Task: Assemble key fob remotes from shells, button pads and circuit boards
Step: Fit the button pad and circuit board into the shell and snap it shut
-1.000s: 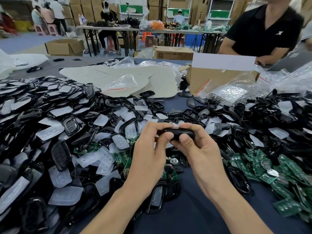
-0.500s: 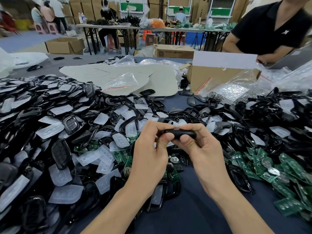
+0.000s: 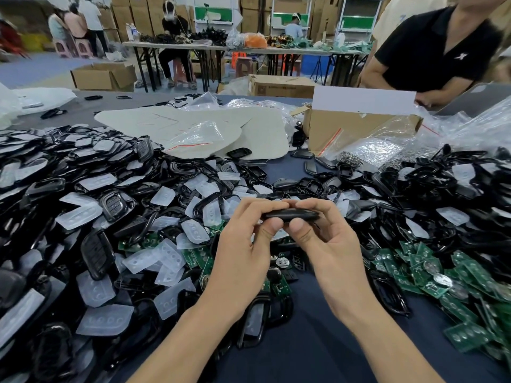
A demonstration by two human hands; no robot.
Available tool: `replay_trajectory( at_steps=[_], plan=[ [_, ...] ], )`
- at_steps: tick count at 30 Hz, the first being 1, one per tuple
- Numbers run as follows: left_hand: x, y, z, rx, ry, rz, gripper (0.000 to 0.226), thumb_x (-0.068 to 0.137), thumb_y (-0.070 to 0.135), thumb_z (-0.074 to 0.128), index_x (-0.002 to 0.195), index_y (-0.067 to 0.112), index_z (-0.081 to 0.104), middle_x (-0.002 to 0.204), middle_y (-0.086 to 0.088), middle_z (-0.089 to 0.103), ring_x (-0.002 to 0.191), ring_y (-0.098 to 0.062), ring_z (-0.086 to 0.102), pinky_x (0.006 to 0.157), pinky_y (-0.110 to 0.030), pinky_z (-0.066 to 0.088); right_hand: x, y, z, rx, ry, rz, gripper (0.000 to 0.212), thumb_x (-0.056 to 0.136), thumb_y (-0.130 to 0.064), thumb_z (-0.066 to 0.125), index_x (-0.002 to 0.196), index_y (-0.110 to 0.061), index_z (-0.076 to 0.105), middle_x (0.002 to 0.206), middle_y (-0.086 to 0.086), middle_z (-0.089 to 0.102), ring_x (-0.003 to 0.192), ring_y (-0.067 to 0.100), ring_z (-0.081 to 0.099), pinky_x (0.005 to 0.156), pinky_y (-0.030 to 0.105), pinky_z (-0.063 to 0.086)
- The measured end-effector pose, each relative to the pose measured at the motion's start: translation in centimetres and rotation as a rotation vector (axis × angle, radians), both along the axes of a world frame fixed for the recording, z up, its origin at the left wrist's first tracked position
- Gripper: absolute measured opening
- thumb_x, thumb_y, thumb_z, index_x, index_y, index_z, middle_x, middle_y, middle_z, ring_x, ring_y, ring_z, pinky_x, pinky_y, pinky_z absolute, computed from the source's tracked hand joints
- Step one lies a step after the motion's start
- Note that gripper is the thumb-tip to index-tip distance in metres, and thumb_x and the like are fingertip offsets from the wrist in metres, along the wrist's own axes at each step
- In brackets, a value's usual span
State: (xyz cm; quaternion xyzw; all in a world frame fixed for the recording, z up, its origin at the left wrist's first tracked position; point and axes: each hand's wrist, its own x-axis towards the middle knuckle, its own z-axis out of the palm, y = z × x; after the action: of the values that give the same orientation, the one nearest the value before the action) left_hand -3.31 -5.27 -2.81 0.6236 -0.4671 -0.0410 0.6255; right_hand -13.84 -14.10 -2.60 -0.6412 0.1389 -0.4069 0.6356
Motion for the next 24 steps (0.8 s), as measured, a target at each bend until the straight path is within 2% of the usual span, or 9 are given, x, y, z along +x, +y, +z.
replay_trajectory(
  at_steps=[5, 9, 11, 14, 17, 21, 24],
  plan=[
    [0.2, -0.05, -0.3, 0.031, -0.111, 0.016, 0.024, 0.102, 0.012, 0.054, 0.119, 0.025, 0.064, 0.116, 0.016, 0.06, 0.116, -0.009, 0.058, 0.094, -0.015, 0.044, 0.13, -0.03, 0.02, -0.013, 0.003, -0.023, 0.017, 0.085, -0.032, 0.072, 0.1, -0.04, 0.07, 0.11, -0.004, 0.075, 0.102, 0.011, 0.07, 0.088, 0.021, 0.054],
    [0.33, -0.01, -0.72, 0.069, -0.215, 0.034, 0.028, 0.103, 0.025, 0.052, 0.129, 0.028, 0.061, 0.123, 0.017, 0.056, 0.117, -0.015, 0.057, 0.097, -0.023, 0.047, 0.17, -0.12, 0.03, -0.044, 0.013, -0.033, 0.032, 0.09, -0.009, 0.07, 0.094, -0.04, 0.071, 0.106, -0.007, 0.075, 0.1, 0.009, 0.07, 0.085, 0.018, 0.053],
    [0.4, 0.01, -0.87, 0.07, -0.286, 0.059, 0.03, 0.103, 0.025, 0.051, 0.131, 0.025, 0.06, 0.123, 0.015, 0.056, 0.118, -0.017, 0.056, 0.099, -0.028, 0.047, 0.13, -0.01, 0.04, -0.063, 0.013, -0.029, 0.034, 0.091, -0.003, 0.069, 0.095, -0.036, 0.071, 0.107, -0.007, 0.075, 0.101, 0.009, 0.07, 0.085, 0.017, 0.053],
    [0.4, 0.0, -0.95, 0.05, -0.338, 0.111, 0.028, 0.1, 0.018, 0.052, 0.126, 0.019, 0.064, 0.12, 0.011, 0.06, 0.117, -0.013, 0.056, 0.098, -0.029, 0.047, 0.07, 0.24, 0.14, -0.113, 0.002, -0.021, 0.017, 0.092, -0.017, 0.069, 0.1, -0.031, 0.07, 0.111, -0.008, 0.074, 0.106, 0.01, 0.069, 0.087, 0.016, 0.052],
    [0.4, 0.03, -1.01, 0.038, -0.374, 0.141, 0.026, 0.1, 0.012, 0.053, 0.122, 0.015, 0.066, 0.118, 0.008, 0.062, 0.114, -0.012, 0.056, 0.097, -0.027, 0.047, 0.0, 0.45, 0.18, -0.169, 0.017, -0.048, 0.011, 0.091, -0.029, 0.068, 0.1, -0.035, 0.068, 0.113, -0.012, 0.073, 0.11, 0.009, 0.068, 0.089, 0.016, 0.052],
    [0.23, -0.06, -0.97, 0.024, -0.438, 0.161, 0.028, 0.098, 0.011, 0.05, 0.12, 0.011, 0.066, 0.115, 0.004, 0.063, 0.109, -0.013, 0.057, 0.096, -0.021, 0.045, -0.03, 0.53, -0.03, -0.211, 0.002, -0.088, 0.009, 0.092, -0.027, 0.069, 0.099, -0.033, 0.068, 0.114, -0.013, 0.073, 0.109, 0.008, 0.068, 0.088, 0.016, 0.052],
    [0.03, -0.09, -0.96, 0.02, -0.464, 0.177, 0.03, 0.097, 0.012, 0.047, 0.12, 0.011, 0.066, 0.113, 0.004, 0.063, 0.106, -0.012, 0.056, 0.095, -0.017, 0.042, 0.01, 0.5, -0.3, -0.199, -0.003, -0.097, 0.012, 0.093, -0.019, 0.069, 0.096, -0.03, 0.068, 0.114, -0.01, 0.073, 0.11, 0.01, 0.069, 0.089, 0.018, 0.053]
  ],
)
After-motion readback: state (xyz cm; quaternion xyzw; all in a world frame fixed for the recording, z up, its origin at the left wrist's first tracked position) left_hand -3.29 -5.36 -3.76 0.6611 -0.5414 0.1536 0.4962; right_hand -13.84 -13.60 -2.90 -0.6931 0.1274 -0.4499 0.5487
